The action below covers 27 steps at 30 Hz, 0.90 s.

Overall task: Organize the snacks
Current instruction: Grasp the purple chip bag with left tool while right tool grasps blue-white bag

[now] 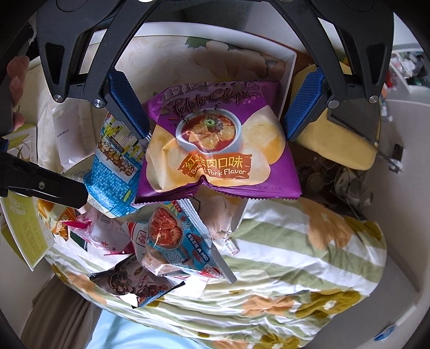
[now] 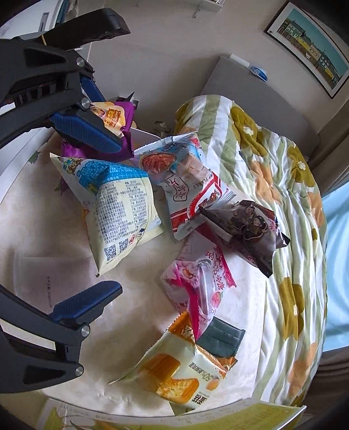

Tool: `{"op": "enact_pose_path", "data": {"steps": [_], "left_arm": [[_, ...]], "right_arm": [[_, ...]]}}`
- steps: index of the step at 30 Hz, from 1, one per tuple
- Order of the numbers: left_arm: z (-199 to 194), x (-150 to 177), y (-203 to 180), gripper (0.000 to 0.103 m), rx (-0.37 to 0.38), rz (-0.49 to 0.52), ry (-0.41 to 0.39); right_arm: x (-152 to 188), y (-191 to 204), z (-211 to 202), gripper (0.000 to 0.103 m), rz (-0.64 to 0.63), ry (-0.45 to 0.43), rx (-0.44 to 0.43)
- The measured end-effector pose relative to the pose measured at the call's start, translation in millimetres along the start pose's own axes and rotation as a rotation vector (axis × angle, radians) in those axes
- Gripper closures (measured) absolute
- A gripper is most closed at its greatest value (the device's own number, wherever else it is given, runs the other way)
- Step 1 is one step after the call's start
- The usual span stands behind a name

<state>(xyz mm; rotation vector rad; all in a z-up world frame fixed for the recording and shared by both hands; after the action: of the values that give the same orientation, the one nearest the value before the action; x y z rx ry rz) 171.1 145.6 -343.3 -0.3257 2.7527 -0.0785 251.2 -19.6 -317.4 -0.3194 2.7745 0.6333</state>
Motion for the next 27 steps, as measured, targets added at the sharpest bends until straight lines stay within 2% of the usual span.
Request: {"op": "enact_pose_path", "data": {"steps": [3, 12, 27], "left_arm": [[6.9, 0.5, 1.0, 0.013, -0.018, -0.003, 0.015], [12.6, 3.4, 0.5, 0.026, -0.020, -0.018, 0.034], [3.8, 11.6, 2.4, 0.030, -0.008, -0.051, 0.049]], "right_arm": [[0.0, 0.7, 11.1, 0.008, -0.002, 0.042, -0.027], [-0.9, 0.6, 37.7, 0.008, -0.041, 0.123, -0.066], [-4.7, 9.1, 59.0, 0.009, -0.108, 0.183, -0.101]]}}
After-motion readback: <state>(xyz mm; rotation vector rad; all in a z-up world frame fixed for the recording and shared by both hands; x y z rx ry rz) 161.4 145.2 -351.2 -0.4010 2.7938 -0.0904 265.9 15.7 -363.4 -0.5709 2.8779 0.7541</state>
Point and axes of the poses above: each gripper's, at about its wrist camera, not at the fingertips, and z roughly the way its jaws point, y to its left, x to its underside, the point moved 8 cm from there along z, roughly the way its jaws point, and after that the axes turned 4 degrees about x, right-handed, at the moved point
